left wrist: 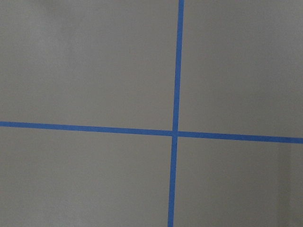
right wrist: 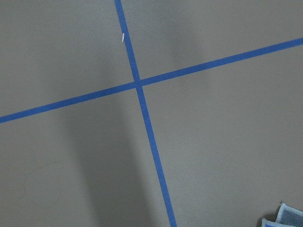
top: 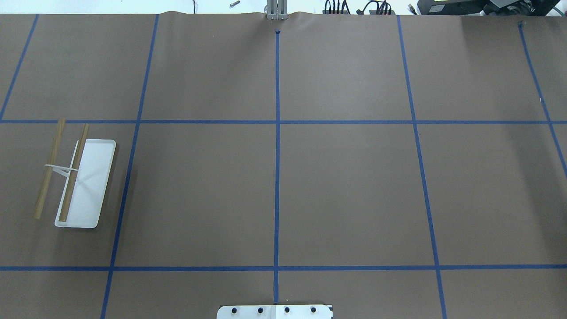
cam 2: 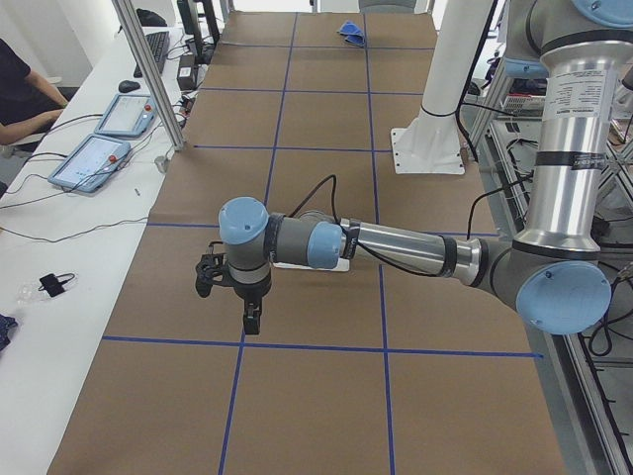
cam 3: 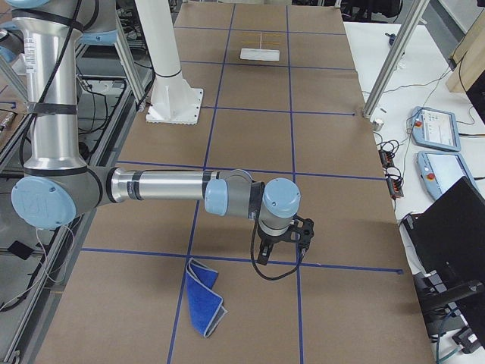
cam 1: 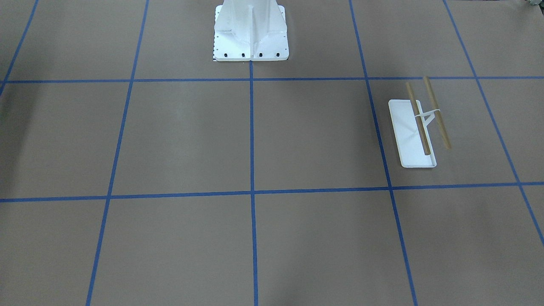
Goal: Hang towel on rack
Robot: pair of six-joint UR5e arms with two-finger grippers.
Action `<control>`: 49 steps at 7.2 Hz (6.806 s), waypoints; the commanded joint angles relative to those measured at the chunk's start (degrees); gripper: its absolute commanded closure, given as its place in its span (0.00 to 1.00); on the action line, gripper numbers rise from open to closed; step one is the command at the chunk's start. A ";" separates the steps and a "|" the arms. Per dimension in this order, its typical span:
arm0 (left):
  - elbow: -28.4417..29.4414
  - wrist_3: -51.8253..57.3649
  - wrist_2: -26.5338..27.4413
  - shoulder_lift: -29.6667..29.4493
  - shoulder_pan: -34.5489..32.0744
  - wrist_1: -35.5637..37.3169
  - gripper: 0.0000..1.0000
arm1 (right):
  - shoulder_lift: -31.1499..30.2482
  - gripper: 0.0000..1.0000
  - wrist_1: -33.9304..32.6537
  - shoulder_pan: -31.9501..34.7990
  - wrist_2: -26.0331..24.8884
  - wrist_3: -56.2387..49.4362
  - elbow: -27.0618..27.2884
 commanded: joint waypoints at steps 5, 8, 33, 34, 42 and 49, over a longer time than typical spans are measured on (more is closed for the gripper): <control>1.01 0.26 -0.03 1.23 0.00 -2.11 0.02 | -0.91 0.00 0.60 -0.04 0.52 0.04 -0.23; 2.15 -0.01 -0.21 1.14 0.00 -5.02 0.02 | -0.65 0.00 0.69 -0.04 -1.49 0.65 0.03; -0.04 -1.76 -0.30 2.99 0.18 -10.29 0.02 | -18.83 0.00 19.50 -16.81 -4.31 4.52 -4.54; -0.04 -1.76 -0.30 2.99 0.18 -10.29 0.02 | -19.45 0.00 19.58 -17.43 -5.45 4.52 -4.62; -0.75 -1.85 -0.21 3.08 0.09 -10.29 0.02 | -20.51 0.17 28.28 -18.05 -5.11 4.08 -11.04; -0.75 -1.85 -0.21 2.99 0.18 -10.29 0.02 | -25.50 1.00 30.82 -16.48 0.33 3.38 -3.59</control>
